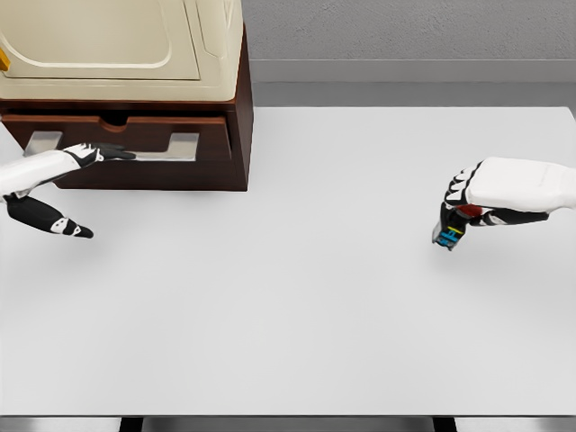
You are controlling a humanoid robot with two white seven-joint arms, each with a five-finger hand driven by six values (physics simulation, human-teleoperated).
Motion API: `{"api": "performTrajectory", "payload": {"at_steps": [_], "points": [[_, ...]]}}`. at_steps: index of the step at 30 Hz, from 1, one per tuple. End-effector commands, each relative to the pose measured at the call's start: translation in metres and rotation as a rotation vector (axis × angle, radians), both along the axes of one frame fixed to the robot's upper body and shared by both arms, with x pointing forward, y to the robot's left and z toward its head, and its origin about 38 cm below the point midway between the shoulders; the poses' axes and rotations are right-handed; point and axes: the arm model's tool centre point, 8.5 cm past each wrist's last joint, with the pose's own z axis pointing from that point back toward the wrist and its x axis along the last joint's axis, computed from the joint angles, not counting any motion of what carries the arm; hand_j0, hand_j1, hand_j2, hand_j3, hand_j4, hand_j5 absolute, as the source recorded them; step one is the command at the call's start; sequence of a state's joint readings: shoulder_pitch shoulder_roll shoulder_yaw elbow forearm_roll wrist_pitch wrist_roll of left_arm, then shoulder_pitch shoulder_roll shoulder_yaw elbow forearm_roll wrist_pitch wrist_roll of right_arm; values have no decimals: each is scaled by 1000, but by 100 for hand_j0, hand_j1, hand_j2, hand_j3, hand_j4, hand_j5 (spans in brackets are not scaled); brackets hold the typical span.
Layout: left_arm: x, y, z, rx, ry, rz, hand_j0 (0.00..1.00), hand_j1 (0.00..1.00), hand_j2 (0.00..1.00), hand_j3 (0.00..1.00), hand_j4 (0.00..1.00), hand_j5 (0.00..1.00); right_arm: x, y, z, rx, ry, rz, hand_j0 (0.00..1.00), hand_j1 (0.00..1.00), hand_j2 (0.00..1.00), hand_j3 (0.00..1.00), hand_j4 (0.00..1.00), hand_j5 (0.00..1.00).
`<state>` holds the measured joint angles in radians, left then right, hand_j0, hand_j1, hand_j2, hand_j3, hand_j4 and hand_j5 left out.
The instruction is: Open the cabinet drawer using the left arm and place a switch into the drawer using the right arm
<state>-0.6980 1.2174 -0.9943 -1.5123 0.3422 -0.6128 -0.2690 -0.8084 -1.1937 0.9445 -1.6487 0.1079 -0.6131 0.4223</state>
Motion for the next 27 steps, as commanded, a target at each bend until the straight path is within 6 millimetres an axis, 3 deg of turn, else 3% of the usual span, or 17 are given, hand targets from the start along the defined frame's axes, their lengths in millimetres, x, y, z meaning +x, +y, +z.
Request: {"api": "performTrajectory", "payload": {"at_steps": [1, 10, 17, 27], "points": [[-3, 2, 8, -19, 0, 5, 100, 100, 100, 100, 100, 100, 0, 1, 0, 8, 2, 0, 49, 49, 49, 49, 49, 49], [-15, 4, 16, -1, 9, -9, 100, 100, 100, 100, 100, 100, 8, 19, 9, 43, -32, 35, 49, 49, 49, 49, 49, 49], [-5, 13, 21, -15, -15, 28, 100, 100, 100, 100, 100, 100, 12, 31, 13, 77, -42, 58, 49, 49, 49, 49, 49, 49], [2, -12, 2, -64, 9, -15, 100, 100, 100, 100, 100, 100, 19, 54, 18, 114, -61, 106, 49, 49, 49, 49, 49, 49]]}}
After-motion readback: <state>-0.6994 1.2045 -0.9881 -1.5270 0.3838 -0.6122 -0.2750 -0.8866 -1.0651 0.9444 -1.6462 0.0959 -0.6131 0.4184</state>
